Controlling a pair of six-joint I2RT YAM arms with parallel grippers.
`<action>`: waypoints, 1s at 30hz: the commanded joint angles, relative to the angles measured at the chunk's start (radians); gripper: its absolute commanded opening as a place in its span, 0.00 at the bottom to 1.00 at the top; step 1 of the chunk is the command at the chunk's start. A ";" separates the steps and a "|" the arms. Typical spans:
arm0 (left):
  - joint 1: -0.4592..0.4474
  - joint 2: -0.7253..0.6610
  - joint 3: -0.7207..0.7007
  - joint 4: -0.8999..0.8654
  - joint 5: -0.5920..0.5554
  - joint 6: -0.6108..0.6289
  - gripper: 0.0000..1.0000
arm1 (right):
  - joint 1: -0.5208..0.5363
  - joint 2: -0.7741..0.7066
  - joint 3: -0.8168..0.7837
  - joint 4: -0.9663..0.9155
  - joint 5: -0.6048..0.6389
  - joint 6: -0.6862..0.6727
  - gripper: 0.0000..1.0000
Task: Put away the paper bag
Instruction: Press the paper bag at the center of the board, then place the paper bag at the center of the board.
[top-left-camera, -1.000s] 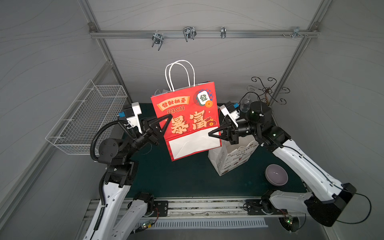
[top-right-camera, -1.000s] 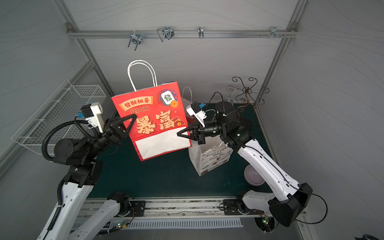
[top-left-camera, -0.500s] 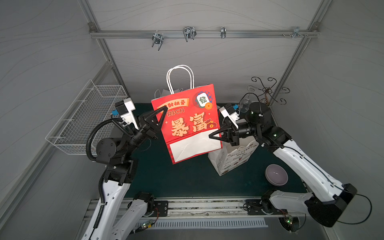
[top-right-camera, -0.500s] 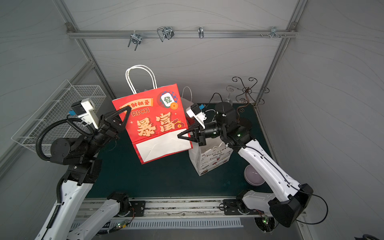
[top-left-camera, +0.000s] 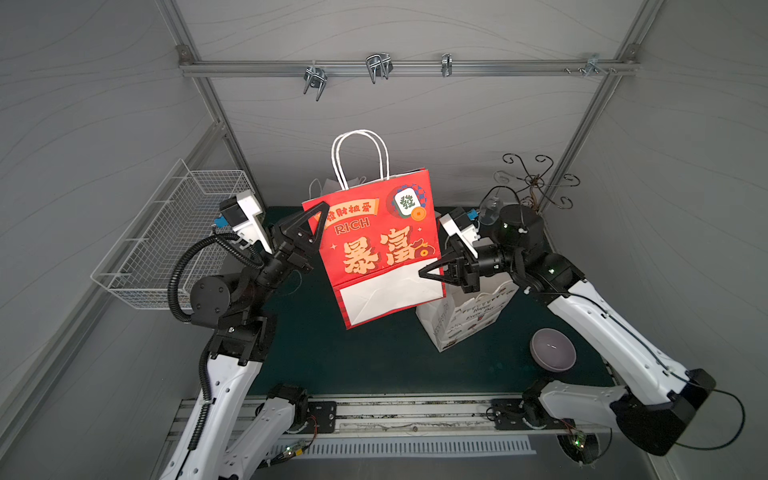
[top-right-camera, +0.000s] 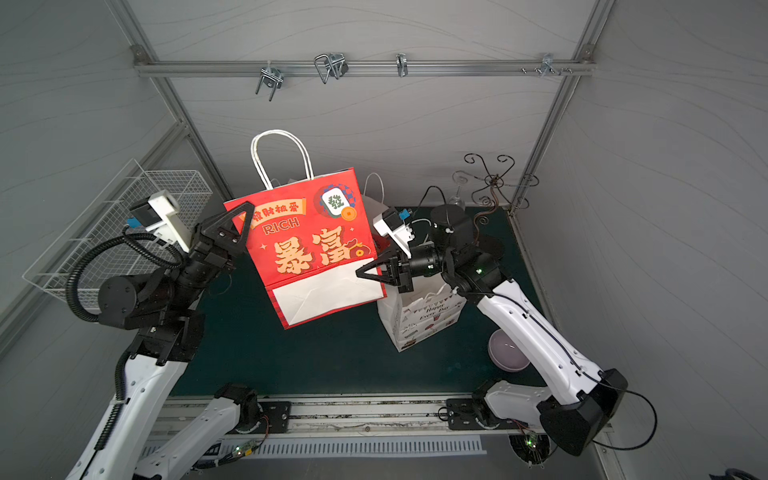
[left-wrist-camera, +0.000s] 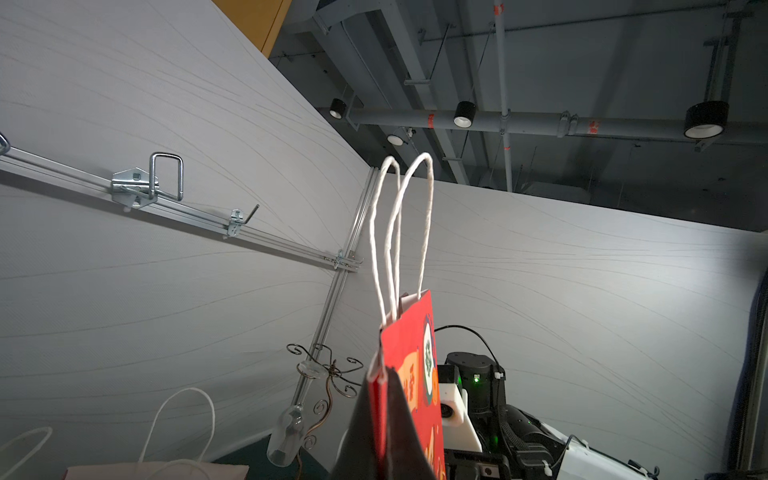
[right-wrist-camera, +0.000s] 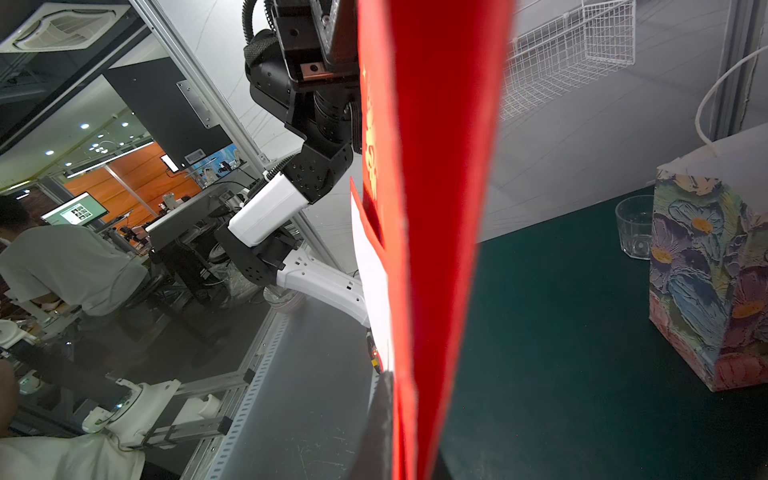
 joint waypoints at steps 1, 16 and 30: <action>0.005 -0.020 0.052 0.066 -0.058 0.013 0.00 | 0.005 -0.021 0.010 -0.040 -0.003 -0.011 0.00; 0.004 -0.141 0.168 -0.777 -0.841 0.152 1.00 | 0.350 0.026 0.111 -0.218 0.661 0.122 0.00; 0.004 -0.145 0.354 -1.235 -0.953 0.072 0.95 | 0.691 0.231 0.009 -0.109 1.082 0.481 0.00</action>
